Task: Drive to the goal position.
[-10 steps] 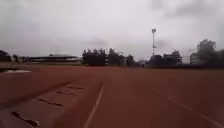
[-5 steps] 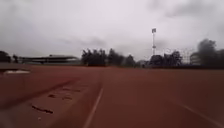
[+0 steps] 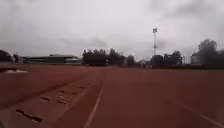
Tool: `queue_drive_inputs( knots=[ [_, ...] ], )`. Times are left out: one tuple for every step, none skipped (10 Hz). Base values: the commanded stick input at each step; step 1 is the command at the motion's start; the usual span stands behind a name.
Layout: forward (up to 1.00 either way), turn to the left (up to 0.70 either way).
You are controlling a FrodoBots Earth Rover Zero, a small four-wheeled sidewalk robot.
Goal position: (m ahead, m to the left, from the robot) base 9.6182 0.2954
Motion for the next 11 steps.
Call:
queue_drive_inputs(
  knots=[
    [0.5, 0.0],
    [0.5, 0.0],
    [0.5, 0.0],
    [0.5, 0.0],
    [0.5, 0.0],
    [0.5, 0.0],
    [0.5, 0.0],
    [0.5, 0.0],
    [0.5, 0.0],
    [0.5, 0.0],
    [0.5, 0.0]
  ],
)
